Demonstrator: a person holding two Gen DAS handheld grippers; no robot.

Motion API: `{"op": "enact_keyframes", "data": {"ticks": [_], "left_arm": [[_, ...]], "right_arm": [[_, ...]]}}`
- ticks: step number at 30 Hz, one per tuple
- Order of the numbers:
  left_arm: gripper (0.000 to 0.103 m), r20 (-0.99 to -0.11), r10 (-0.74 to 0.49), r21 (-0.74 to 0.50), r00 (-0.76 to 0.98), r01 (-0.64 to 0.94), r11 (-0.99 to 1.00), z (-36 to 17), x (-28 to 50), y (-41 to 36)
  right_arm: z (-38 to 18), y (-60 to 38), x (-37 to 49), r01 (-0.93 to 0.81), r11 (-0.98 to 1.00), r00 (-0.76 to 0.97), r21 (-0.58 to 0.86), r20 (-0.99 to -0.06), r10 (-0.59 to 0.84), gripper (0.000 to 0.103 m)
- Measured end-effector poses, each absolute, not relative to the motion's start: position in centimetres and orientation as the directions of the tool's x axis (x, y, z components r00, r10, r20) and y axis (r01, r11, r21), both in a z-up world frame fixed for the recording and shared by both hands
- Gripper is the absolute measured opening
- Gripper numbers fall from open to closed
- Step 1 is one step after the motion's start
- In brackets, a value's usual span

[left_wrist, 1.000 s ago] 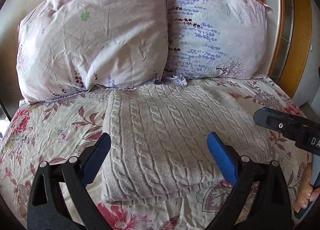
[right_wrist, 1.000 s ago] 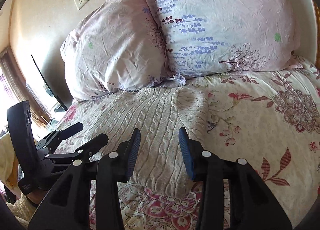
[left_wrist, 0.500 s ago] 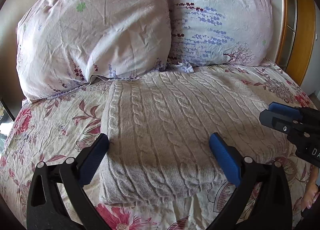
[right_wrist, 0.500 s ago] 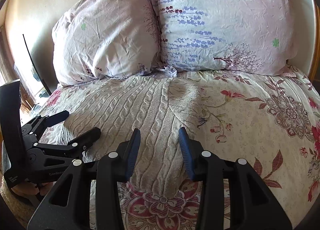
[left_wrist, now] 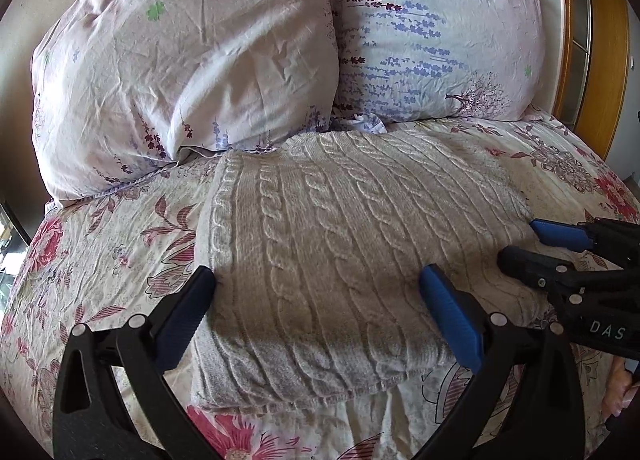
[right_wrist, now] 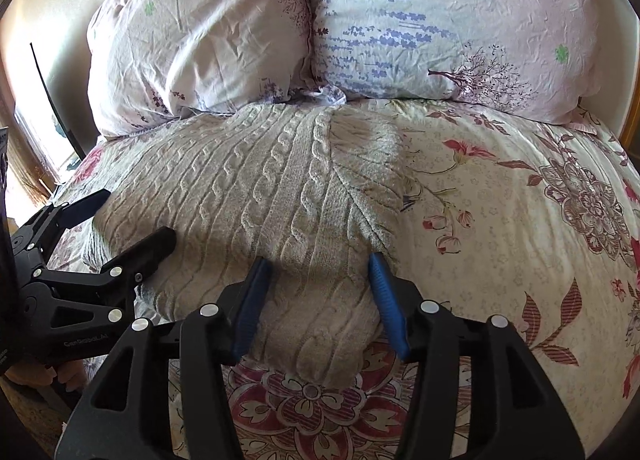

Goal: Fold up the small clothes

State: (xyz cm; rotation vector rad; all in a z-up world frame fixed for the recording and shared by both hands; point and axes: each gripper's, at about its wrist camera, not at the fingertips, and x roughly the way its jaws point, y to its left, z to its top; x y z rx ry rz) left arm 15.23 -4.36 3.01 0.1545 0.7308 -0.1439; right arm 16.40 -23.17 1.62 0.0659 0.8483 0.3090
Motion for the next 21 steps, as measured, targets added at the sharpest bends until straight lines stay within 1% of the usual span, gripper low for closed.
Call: {"op": "enact_keyframes", "data": {"ticks": [7,9,11,13,15,17,19,21], "left_arm": [[0.101,-0.694,-0.057,0.111,0.717,0.185,0.977,2.6,15.8,-4.6],[0.101,-0.685,-0.071,0.106,0.725,0.195,0.975,3.0,15.3,-4.2],[0.101,-0.677,-0.081,0.092,0.731,0.194,0.977,4.0,14.1,-3.3],[0.101,-0.638,-0.051,0.135,0.769,0.177,0.975,4.9,12.7,-2.3],[0.101,-0.62,0.021,0.211,0.784,0.141,0.967,4.8,12.2,-1.7],[0.101,-0.636,0.052,0.243,0.77,0.136,0.961,4.0,12.4,-1.3],[0.101,-0.668,0.069,0.246,0.741,0.132,0.96,3.0,12.9,-0.8],[0.101,-0.695,0.056,0.219,0.716,0.137,0.966,2.3,13.1,-0.3]], "right_arm": [[1.1,-23.3,16.6,-0.264,0.948,0.615,0.177,-0.727,0.307,0.057],[1.6,-23.6,16.3,-0.261,0.948,0.626,0.183,-0.716,0.311,0.056],[2.6,-24.3,15.1,-0.249,0.944,0.658,0.216,-0.677,0.329,0.056],[3.4,-24.8,13.9,-0.243,0.948,0.687,0.206,-0.654,0.318,0.056],[3.3,-24.9,13.3,-0.24,0.952,0.683,0.189,-0.664,0.304,0.056],[2.7,-24.5,13.2,-0.235,0.958,0.673,0.165,-0.684,0.283,0.056],[1.9,-24.1,13.4,-0.224,0.966,0.662,0.13,-0.707,0.249,0.056],[1.3,-23.8,13.6,-0.214,0.971,0.649,0.11,-0.727,0.225,0.056]]}}
